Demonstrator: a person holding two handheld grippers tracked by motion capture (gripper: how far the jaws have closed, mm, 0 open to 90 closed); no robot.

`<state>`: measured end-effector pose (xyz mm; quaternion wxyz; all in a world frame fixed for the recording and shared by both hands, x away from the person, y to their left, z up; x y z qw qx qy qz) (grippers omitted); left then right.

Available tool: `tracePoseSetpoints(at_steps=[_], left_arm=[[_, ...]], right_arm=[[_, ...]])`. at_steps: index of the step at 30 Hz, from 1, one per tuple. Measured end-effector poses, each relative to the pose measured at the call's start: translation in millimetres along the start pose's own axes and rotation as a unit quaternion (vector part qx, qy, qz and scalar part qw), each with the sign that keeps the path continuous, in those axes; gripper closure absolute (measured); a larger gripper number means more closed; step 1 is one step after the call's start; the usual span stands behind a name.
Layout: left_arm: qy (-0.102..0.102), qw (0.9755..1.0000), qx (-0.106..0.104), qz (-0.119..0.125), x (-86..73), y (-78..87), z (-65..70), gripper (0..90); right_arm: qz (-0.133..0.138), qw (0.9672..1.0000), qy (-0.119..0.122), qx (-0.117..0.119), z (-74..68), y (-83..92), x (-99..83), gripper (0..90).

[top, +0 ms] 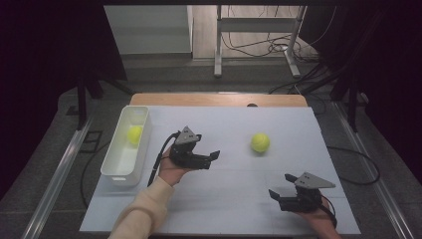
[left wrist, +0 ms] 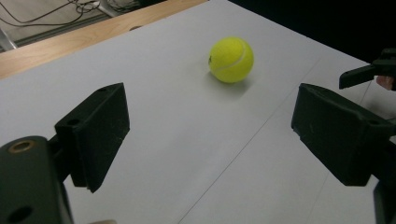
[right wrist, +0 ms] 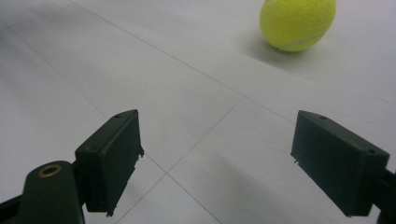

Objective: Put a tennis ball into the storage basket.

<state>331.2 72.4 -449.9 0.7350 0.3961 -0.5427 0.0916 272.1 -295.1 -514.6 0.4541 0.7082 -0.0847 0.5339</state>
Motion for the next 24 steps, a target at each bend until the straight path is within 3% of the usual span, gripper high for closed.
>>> tracePoseSetpoints(at_steps=[15,24], left_arm=[[-0.019,0.9995,-0.022,-0.014,2.8,-21.6,11.2,12.5],[-0.026,0.9989,-0.031,-0.025,6.3,-39.5,17.8,12.5]], right_arm=[[0.001,0.9999,-0.013,-0.006,2.4,6.4,-4.6,16.5],[0.003,1.0000,-0.008,-0.004,2.8,6.5,-4.7,16.5]])
Point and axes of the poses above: each handheld gripper's, and its own axes: y roughly backward along the jaws, x roughly out of its top, z roughly to its right, the point moved 1 cm from there along -y, roughly forward along the jaws, and after that the axes turned 2 degrees about -y, right-handed, at the moved point
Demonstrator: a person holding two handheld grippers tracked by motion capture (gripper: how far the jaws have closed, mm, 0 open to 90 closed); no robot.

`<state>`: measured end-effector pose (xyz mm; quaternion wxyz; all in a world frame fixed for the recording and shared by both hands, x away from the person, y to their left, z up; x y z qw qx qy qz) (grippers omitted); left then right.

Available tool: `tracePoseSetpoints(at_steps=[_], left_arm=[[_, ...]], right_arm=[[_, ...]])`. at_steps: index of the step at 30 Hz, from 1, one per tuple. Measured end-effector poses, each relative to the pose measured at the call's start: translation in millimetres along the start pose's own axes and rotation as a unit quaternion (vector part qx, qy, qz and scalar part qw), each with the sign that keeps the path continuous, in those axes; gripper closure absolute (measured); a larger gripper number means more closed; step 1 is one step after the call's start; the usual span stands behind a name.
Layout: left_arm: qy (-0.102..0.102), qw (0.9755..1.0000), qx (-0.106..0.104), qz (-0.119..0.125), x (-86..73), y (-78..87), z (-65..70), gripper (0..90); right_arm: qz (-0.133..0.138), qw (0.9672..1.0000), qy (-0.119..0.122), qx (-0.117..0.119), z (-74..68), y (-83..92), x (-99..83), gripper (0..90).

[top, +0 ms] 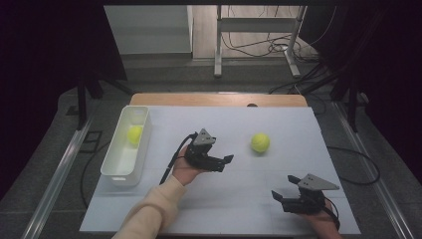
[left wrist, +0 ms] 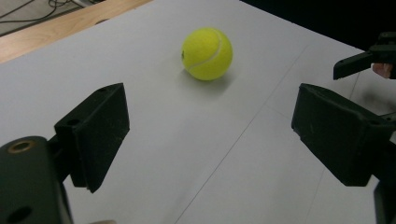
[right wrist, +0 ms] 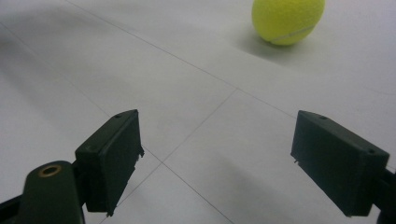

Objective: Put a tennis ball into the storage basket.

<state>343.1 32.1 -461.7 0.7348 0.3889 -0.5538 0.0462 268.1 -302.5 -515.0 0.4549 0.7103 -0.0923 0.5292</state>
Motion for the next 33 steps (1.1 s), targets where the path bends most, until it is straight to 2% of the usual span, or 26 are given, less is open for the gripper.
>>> tracePoseSetpoints(at_steps=[6,12,18,23,33], left_arm=[[-0.005,1.0000,0.000,-0.009,10.3,-14.6,4.4,12.5],[-0.002,0.9998,0.004,-0.020,17.3,-26.3,3.1,12.6],[0.012,0.9997,0.004,-0.022,17.2,-37.5,-1.5,12.7],[0.012,0.9994,0.012,-0.029,15.6,-48.2,-4.9,12.8],[0.010,0.9990,0.012,-0.043,18.9,-69.1,-5.5,12.7]], right_arm=[[0.002,1.0000,0.006,0.004,0.4,0.5,0.0,16.5],[0.006,0.9999,0.007,0.006,1.7,1.2,1.5,16.6],[0.004,1.0000,0.005,0.005,1.4,-0.4,1.4,16.6],[0.002,1.0000,0.005,0.006,0.8,-1.3,1.0,16.6],[0.002,1.0000,0.006,0.008,1.0,-0.9,1.1,16.6]])
Point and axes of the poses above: each handheld gripper's, and its own axes: y roughly backward along the jaws, x roughly out of its top, z roughly to its right, the point moved 1 cm from there along -y, roughly forward along the jaws, and after that the axes turned 2 degrees about -y, right-handed, at the moved point
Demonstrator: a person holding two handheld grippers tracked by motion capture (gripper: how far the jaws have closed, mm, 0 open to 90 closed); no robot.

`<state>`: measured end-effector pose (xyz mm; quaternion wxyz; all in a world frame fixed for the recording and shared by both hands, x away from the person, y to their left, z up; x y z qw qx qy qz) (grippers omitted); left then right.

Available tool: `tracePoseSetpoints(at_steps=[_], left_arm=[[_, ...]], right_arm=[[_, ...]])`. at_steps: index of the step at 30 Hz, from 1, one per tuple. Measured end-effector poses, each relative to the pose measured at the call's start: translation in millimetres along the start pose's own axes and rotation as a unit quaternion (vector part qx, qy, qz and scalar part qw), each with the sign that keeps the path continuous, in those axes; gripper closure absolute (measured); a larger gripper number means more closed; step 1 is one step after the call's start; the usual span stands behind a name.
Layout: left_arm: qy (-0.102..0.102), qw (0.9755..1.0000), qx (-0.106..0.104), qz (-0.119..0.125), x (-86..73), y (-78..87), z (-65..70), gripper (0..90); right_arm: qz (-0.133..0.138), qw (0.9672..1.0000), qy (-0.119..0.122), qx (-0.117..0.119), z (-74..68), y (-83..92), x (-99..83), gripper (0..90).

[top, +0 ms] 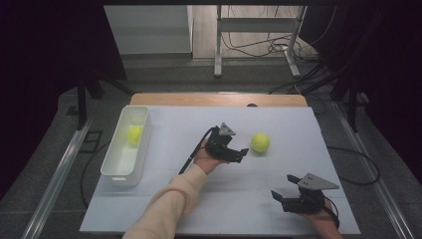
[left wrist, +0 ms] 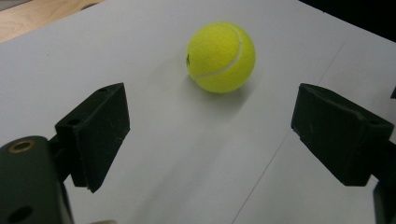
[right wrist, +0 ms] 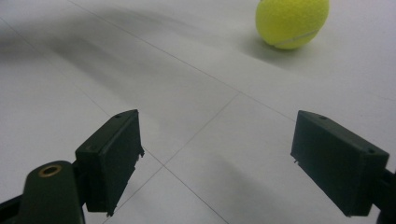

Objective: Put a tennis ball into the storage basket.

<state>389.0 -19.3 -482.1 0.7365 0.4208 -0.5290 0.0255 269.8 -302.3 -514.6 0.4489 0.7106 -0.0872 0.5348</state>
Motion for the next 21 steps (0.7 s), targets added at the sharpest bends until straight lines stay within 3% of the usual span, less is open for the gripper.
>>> tracePoseSetpoints(at_steps=[5,15,21], left_arm=[[-0.006,1.0000,0.000,-0.003,2.9,-7.8,2.2,12.6],[0.011,0.9999,-0.012,-0.005,4.9,-19.8,1.4,12.5],[0.007,0.9999,-0.010,-0.005,7.3,-25.6,2.2,12.5]], right_arm=[[0.001,1.0000,0.000,0.001,0.0,-0.2,0.0,16.6],[-0.004,1.0000,0.002,0.000,0.0,-0.7,-0.4,16.6],[-0.003,1.0000,0.003,0.001,0.3,-0.6,-0.4,16.6]])
Point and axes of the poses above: each handheld gripper's, and its own axes: y roughly backward along the jaws, x roughly out of its top, z roughly to its right, the point moved 1 cm from there along -y, roughly forward along the jaws, and after that the axes turned 2 degrees about -y, right-handed, at the moved point
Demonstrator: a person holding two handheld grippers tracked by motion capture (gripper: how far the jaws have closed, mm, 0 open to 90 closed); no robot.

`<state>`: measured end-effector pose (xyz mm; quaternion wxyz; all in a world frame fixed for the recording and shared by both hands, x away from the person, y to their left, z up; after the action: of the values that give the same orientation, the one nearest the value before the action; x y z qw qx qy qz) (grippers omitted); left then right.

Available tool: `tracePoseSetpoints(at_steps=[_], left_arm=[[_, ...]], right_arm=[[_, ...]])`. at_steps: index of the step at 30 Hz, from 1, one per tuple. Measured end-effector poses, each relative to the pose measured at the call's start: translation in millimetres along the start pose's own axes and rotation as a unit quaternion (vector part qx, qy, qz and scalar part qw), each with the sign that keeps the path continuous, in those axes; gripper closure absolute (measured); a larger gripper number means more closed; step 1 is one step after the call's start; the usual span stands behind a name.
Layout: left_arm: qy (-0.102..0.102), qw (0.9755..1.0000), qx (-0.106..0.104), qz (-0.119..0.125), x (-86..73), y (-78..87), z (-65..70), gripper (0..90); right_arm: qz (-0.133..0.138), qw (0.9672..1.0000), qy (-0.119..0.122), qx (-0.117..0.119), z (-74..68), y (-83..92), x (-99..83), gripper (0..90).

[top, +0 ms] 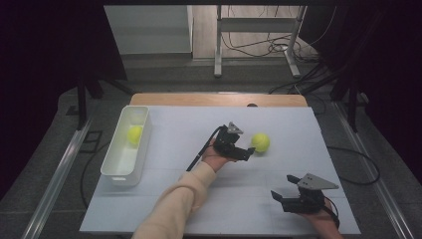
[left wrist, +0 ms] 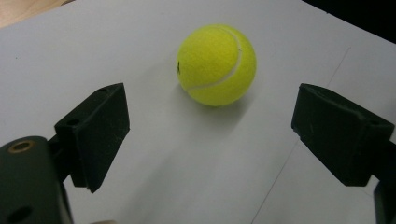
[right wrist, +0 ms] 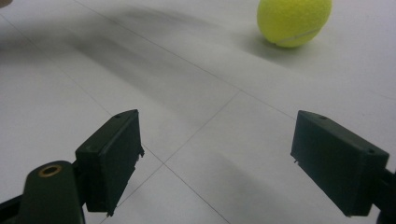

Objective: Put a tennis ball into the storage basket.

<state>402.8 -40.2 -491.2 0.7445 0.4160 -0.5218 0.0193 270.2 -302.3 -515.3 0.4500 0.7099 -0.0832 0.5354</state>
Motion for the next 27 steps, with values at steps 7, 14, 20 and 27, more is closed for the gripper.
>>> tracePoseSetpoints(at_steps=[7,14,20,27], left_arm=[[-0.001,1.0000,0.003,-0.002,3.8,-6.6,1.3,12.4],[-0.009,0.9999,0.002,-0.010,7.2,-15.7,2.8,11.8],[-0.014,0.9998,0.001,-0.013,10.2,-25.4,6.5,10.3],[-0.019,0.9996,0.000,-0.021,14.6,-35.3,9.9,9.8]], right_arm=[[0.001,1.0000,0.001,0.001,-0.1,0.5,0.2,16.6],[0.000,1.0000,0.001,0.002,0.0,0.3,0.2,16.6],[-0.001,1.0000,0.002,0.003,0.1,0.4,0.1,16.6],[-0.002,1.0000,0.004,0.003,0.1,0.4,0.1,16.6]])
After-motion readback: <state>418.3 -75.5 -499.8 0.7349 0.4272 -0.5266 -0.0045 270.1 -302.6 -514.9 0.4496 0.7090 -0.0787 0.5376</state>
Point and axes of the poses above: each handheld gripper's, and its own axes: y roughly backward along the jaws, x roughly out of its top, z roughly to its right, the point moved 1 cm from there along -y, roughly forward along the jaws, and after that the axes turned 2 degrees about -y, right-handed, at the moved point
